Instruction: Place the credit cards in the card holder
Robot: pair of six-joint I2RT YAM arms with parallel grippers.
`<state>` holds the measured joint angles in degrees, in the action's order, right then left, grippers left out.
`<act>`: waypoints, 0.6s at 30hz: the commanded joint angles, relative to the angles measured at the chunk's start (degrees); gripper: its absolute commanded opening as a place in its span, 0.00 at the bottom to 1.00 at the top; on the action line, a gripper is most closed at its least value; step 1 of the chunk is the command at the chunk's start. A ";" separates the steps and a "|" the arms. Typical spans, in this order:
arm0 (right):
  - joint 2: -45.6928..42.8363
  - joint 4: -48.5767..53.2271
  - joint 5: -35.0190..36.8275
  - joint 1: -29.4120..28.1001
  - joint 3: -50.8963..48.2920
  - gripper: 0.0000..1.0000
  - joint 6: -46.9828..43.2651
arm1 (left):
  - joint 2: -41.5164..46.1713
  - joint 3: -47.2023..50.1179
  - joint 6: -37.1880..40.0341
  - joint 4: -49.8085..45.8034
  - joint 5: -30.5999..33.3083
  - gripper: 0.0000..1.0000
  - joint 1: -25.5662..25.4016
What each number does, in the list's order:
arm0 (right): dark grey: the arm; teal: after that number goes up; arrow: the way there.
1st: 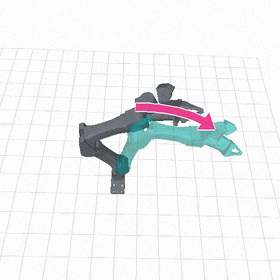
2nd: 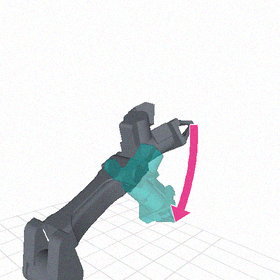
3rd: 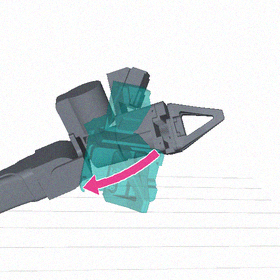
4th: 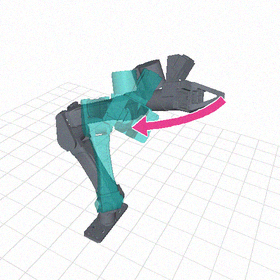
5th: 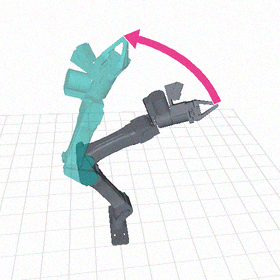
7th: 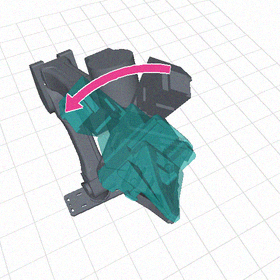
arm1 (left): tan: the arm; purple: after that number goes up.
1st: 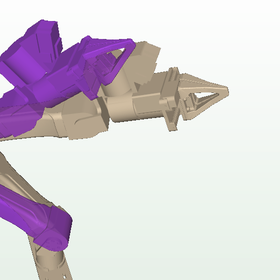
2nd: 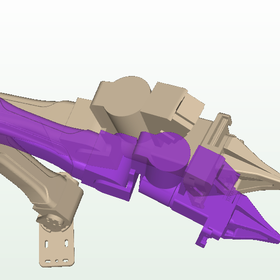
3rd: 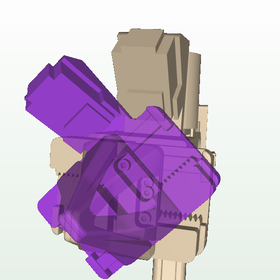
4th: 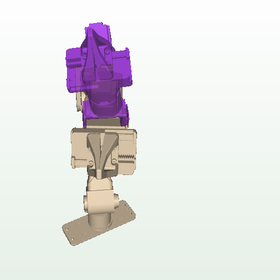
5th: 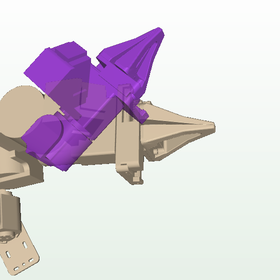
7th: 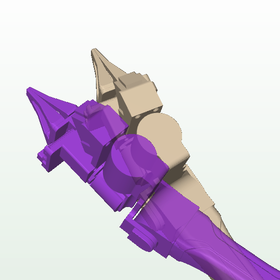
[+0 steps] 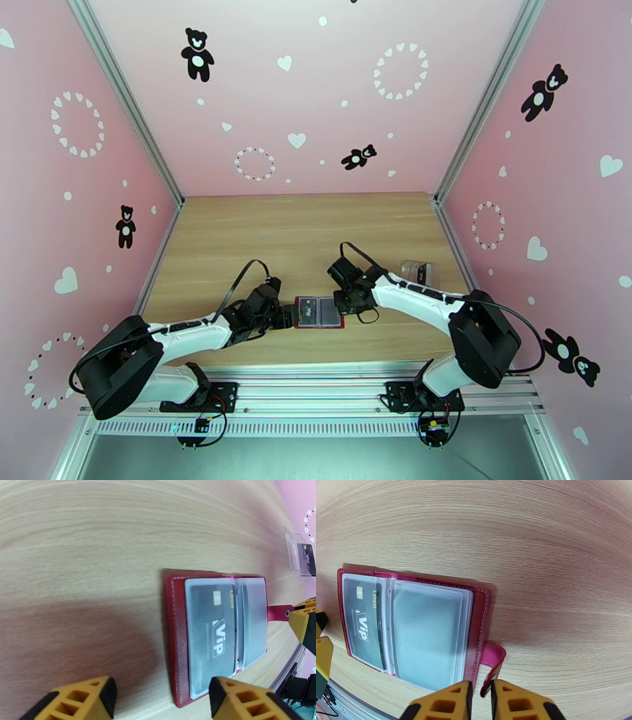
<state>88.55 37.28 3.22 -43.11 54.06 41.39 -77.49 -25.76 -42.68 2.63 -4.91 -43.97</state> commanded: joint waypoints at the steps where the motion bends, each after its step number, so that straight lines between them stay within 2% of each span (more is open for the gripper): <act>1: 1.32 -0.10 0.39 -0.02 -0.80 0.19 0.10 | -0.78 -0.79 -0.04 -0.88 -0.28 0.67 0.11; 12: 0.17 -1.31 0.44 0.46 -1.76 0.08 0.20 | -0.01 -0.13 -0.23 -0.86 -0.15 0.67 0.11; 18: -2.74 -3.90 -3.74 3.15 -4.33 0.00 -0.55 | 0.43 0.34 -1.11 -0.40 -0.30 0.67 0.11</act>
<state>88.29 34.57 1.72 -41.19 51.55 41.36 -77.47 -25.76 -42.76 2.61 -4.91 -43.97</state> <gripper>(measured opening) 0.067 0.672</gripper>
